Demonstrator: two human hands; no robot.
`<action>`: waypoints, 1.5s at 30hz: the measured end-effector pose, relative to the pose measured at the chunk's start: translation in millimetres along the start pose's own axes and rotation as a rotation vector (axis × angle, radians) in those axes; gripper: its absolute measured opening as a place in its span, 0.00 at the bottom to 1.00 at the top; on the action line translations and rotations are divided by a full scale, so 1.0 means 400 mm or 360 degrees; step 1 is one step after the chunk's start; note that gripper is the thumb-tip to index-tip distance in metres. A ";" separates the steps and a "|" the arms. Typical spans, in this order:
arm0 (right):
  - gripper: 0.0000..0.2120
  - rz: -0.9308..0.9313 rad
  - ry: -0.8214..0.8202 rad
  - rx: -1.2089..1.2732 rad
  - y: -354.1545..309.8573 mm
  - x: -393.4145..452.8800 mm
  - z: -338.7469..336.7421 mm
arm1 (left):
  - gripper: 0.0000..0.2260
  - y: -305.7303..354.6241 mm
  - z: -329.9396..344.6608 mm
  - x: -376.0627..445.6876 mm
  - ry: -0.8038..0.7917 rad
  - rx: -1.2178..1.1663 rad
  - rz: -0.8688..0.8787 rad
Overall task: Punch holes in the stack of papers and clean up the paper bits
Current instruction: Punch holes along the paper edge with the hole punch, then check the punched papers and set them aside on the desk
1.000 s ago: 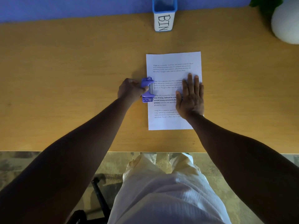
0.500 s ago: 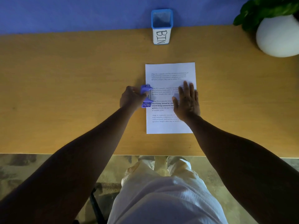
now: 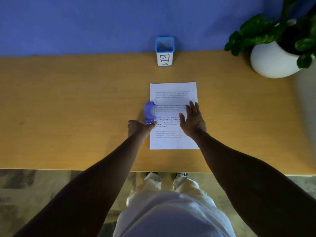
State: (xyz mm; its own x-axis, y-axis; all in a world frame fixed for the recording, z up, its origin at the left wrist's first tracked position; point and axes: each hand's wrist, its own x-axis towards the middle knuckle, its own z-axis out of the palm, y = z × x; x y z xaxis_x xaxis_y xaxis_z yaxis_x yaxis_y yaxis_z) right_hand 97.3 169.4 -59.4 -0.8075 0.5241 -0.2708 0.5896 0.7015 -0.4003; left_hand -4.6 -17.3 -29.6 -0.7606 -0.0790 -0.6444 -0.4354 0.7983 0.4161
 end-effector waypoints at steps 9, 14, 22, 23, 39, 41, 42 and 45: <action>0.28 0.0060 -0.0104 0.0075 0.035 -0.037 0.002 | 0.35 -0.018 0.033 -0.042 -0.0138 0.0107 -0.0034; 0.26 0.0022 -0.0109 0.0044 0.055 -0.060 0.009 | 0.25 -0.016 0.051 -0.058 -0.0175 0.0109 -0.0031; 0.27 0.0026 -0.0019 -0.0018 0.088 -0.079 0.009 | 0.19 -0.002 0.077 -0.074 -0.0224 0.0035 0.0004; 0.28 0.0036 -0.0013 -0.0019 0.093 -0.080 0.008 | 0.19 0.001 0.080 -0.075 -0.0238 0.0029 0.0026; 0.26 0.0194 0.0145 0.0177 0.132 -0.092 -0.048 | 0.16 0.070 0.109 -0.118 -0.0507 -0.0289 0.0476; 0.25 0.0214 0.0213 0.0239 0.130 -0.082 -0.067 | 0.16 0.076 0.099 -0.118 -0.0517 -0.0303 0.0505; 0.24 0.0254 0.0235 0.0288 0.126 -0.074 -0.078 | 0.16 0.080 0.092 -0.118 -0.0525 -0.0310 0.0523; 0.26 0.0512 0.0203 0.0500 0.115 -0.042 -0.111 | 0.15 0.092 0.066 -0.123 -0.0570 -0.0324 0.0618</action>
State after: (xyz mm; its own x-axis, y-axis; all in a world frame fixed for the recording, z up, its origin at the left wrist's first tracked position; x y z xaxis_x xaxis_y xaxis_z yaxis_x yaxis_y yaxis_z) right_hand 139.1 214.3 -34.3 -0.5643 0.7599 -0.3227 0.7590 0.3238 -0.5648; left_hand 29.7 31.9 0.6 -0.6883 0.4334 -0.5818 -0.2670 0.5944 0.7586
